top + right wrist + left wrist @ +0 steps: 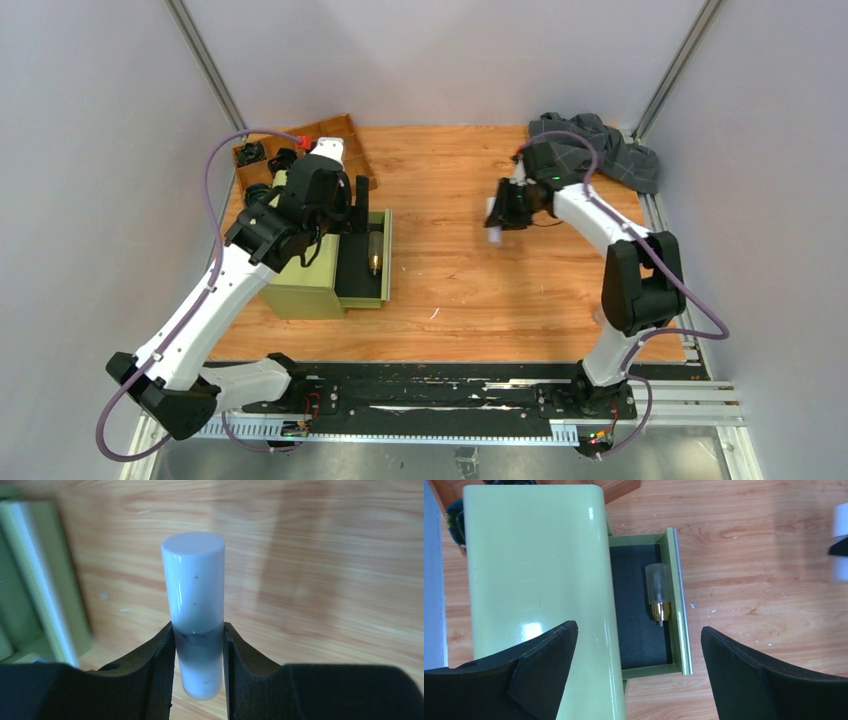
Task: Organize the makeup
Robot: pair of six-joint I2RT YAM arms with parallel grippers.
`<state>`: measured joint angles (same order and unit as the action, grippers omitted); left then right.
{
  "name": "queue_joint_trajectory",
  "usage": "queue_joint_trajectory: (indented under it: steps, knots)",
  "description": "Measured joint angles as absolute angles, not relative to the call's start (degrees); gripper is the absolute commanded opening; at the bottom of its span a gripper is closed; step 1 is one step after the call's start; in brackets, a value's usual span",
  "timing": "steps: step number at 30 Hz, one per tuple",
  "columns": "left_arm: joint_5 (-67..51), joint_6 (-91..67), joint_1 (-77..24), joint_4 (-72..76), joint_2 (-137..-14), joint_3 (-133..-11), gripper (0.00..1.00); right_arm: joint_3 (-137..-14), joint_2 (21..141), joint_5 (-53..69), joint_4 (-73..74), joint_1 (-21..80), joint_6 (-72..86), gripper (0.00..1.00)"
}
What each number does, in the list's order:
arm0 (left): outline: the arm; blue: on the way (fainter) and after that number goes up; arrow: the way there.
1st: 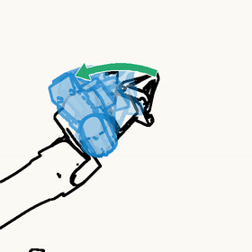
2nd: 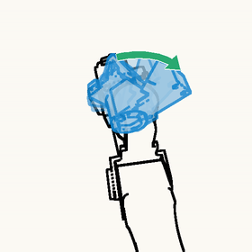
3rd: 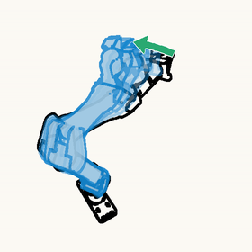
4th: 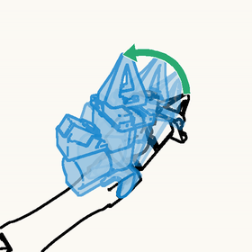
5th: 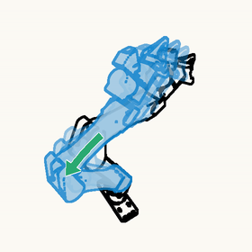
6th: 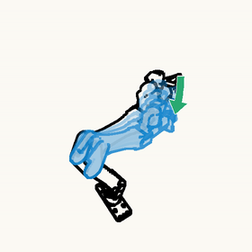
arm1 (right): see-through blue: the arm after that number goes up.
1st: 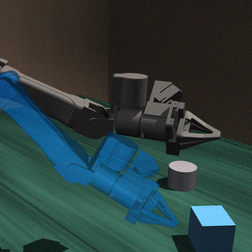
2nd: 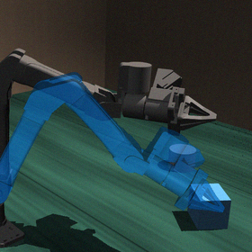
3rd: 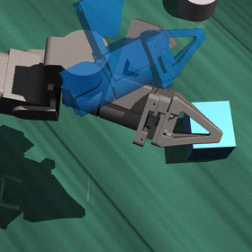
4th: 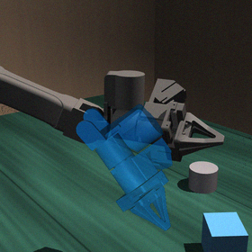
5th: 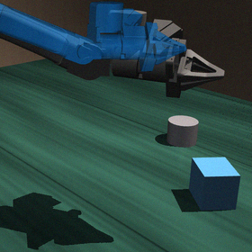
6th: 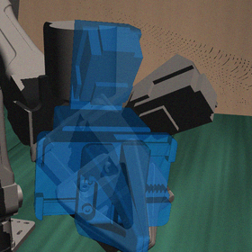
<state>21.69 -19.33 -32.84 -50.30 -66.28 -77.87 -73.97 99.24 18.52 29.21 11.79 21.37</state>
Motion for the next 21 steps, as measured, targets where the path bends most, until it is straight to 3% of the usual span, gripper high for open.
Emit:
queue_joint_trajectory:
  steps: [8, 17, 19, 21]
  knots:
    - [26.39, -22.48, -32.29, -51.48, -62.89, -77.87, 0.98, -82.61, 107.33, 23.51, 19.92, 32.64, 35.42, 0.15]
    - [27.81, -23.81, -32.03, -52.47, -56.6, -77.87, 0.98, -99.07, 120.09, 23.9, 17.21, 41.56, 41.36, 0.22]
    - [27.97, -23.92, -32.03, -52.64, -55.94, -77.87, 0.98, -101.23, 122.67, 23.92, 16.51, 42.65, 42.94, 0.26]
    - [28.08, -24.03, -32.03, -52.95, -55.75, -77.87, 0.98, -102.26, 124.51, 23.88, 15.68, 43.64, 44.53, 0.4]
